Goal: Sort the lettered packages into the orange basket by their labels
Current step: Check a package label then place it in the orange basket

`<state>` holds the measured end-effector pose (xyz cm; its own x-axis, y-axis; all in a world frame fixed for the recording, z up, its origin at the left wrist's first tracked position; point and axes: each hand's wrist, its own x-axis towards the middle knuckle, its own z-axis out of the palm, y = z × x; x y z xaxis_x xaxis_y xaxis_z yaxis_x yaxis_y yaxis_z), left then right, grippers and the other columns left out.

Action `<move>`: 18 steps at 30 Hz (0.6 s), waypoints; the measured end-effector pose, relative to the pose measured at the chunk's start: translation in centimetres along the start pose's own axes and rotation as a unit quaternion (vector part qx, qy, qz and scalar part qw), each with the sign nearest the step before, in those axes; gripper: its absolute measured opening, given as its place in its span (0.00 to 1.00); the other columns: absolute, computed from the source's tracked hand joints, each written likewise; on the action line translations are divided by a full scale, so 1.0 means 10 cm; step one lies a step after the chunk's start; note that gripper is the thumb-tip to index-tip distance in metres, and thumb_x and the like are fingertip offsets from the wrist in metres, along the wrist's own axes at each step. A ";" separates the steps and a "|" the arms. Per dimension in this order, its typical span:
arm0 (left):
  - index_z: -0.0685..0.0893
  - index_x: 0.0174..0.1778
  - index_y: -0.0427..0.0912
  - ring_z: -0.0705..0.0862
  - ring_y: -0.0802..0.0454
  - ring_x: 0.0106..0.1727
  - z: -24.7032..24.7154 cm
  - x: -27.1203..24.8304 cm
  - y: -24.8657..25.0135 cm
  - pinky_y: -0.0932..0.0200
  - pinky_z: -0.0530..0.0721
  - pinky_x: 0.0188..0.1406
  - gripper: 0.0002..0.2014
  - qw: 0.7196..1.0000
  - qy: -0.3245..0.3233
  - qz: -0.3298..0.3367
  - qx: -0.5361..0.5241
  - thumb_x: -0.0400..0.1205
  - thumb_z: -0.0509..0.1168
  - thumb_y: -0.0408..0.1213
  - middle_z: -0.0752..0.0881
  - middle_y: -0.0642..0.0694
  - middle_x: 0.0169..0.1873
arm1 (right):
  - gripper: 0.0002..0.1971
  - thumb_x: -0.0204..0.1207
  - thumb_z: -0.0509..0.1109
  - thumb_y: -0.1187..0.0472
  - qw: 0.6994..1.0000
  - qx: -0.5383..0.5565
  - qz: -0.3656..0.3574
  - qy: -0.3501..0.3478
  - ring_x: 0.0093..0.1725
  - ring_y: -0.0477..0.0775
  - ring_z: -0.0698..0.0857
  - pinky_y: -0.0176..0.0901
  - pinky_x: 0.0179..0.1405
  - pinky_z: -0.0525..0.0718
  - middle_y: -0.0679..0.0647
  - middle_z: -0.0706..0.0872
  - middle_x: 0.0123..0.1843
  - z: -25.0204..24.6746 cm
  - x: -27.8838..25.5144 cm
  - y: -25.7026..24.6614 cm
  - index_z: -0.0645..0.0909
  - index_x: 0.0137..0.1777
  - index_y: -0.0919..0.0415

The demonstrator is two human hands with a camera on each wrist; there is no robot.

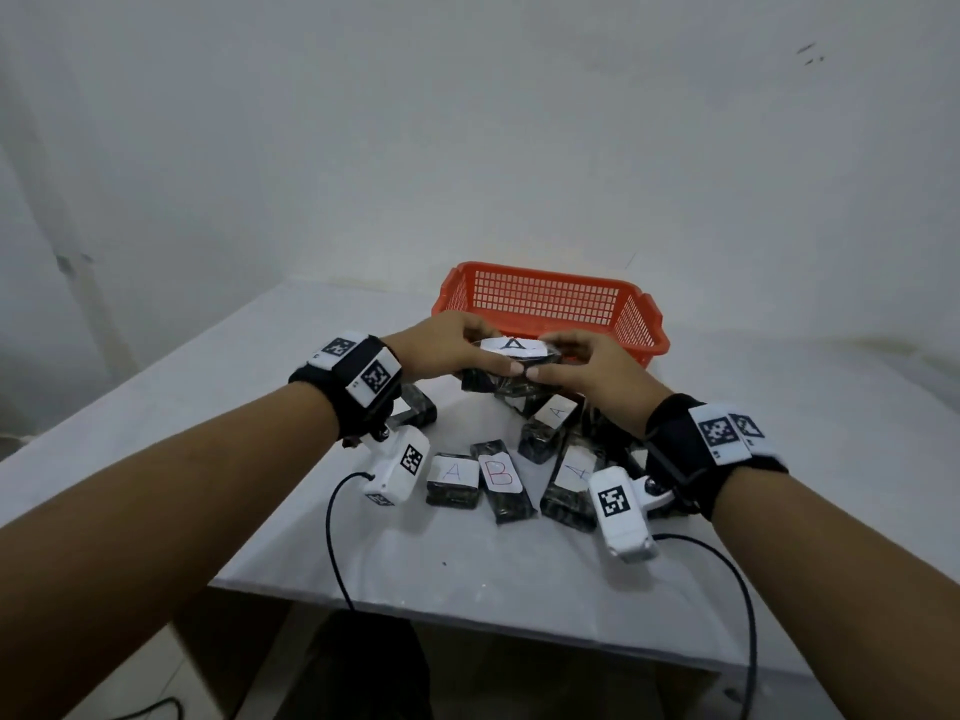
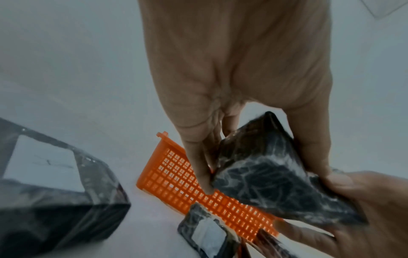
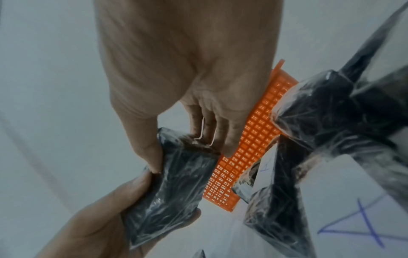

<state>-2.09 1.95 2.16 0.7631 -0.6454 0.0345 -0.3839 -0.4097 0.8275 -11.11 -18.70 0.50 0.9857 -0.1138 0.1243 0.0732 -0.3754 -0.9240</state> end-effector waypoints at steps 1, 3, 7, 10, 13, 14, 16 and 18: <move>0.87 0.65 0.39 0.89 0.53 0.49 0.01 -0.02 -0.01 0.63 0.88 0.47 0.22 0.999 -0.013 0.005 -0.030 0.77 0.81 0.40 0.91 0.44 0.54 | 0.24 0.74 0.83 0.67 1.000 0.030 -0.003 0.008 0.63 0.60 0.91 0.52 0.68 0.89 0.65 0.89 0.66 -0.01 -0.02 0.00 0.83 0.69 0.65; 0.87 0.66 0.39 0.92 0.52 0.50 0.05 -0.04 -0.02 0.61 0.90 0.50 0.22 0.996 -0.032 0.010 -0.086 0.77 0.81 0.36 0.92 0.40 0.57 | 0.18 0.76 0.81 0.70 0.997 0.072 -0.008 0.022 0.58 0.62 0.93 0.53 0.64 0.91 0.69 0.90 0.64 -0.04 -0.03 0.02 0.84 0.65 0.67; 0.88 0.59 0.41 0.94 0.46 0.53 0.16 -0.05 -0.01 0.50 0.93 0.59 0.14 0.989 0.004 0.014 -0.146 0.78 0.79 0.31 0.94 0.41 0.52 | 0.22 0.74 0.82 0.68 0.991 0.133 0.001 0.031 0.61 0.70 0.92 0.58 0.64 0.91 0.72 0.90 0.63 -0.03 -0.01 0.08 0.83 0.67 0.72; 0.89 0.58 0.41 0.94 0.42 0.55 0.18 -0.03 0.04 0.49 0.90 0.63 0.13 0.991 0.020 0.023 -0.128 0.78 0.79 0.31 0.94 0.40 0.53 | 0.28 0.68 0.87 0.65 0.991 0.134 -0.005 -0.005 0.62 0.66 0.93 0.57 0.67 0.89 0.66 0.93 0.62 -0.02 -0.01 0.09 0.85 0.68 0.70; 0.88 0.64 0.37 0.93 0.43 0.59 0.18 -0.02 0.04 0.52 0.90 0.63 0.17 0.985 -0.017 0.024 -0.171 0.80 0.77 0.30 0.94 0.41 0.56 | 0.21 0.74 0.83 0.66 0.992 0.126 -0.014 0.007 0.60 0.65 0.93 0.58 0.69 0.88 0.65 0.94 0.59 -0.05 -0.02 0.09 0.86 0.65 0.69; 0.87 0.67 0.35 0.92 0.42 0.62 0.19 -0.01 0.02 0.51 0.89 0.66 0.18 0.981 -0.032 0.025 -0.191 0.81 0.76 0.30 0.93 0.39 0.59 | 0.19 0.75 0.82 0.66 0.992 0.124 -0.015 0.014 0.59 0.65 0.94 0.58 0.68 0.88 0.65 0.94 0.59 -0.07 -0.02 0.10 0.86 0.65 0.70; 0.87 0.68 0.33 0.90 0.38 0.67 0.22 0.00 -0.03 0.46 0.87 0.70 0.17 0.974 -0.043 0.024 -0.223 0.83 0.74 0.32 0.91 0.36 0.64 | 0.17 0.77 0.80 0.67 0.992 0.118 -0.017 0.030 0.58 0.65 0.94 0.55 0.67 0.90 0.65 0.94 0.57 -0.08 -0.03 0.11 0.86 0.64 0.70; 0.88 0.66 0.32 0.90 0.37 0.66 0.26 0.01 -0.08 0.43 0.87 0.70 0.17 0.973 -0.027 0.027 -0.229 0.83 0.73 0.34 0.91 0.34 0.63 | 0.17 0.76 0.80 0.69 0.990 0.134 -0.012 0.038 0.59 0.66 0.94 0.52 0.64 0.91 0.65 0.94 0.57 -0.08 -0.04 0.12 0.86 0.64 0.71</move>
<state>-3.12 0.53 0.06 0.7148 -0.6964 0.0644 -0.1402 -0.0524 0.9887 -11.58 -19.86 -0.40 0.9699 -0.1800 0.1638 0.1430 -0.1232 -0.9820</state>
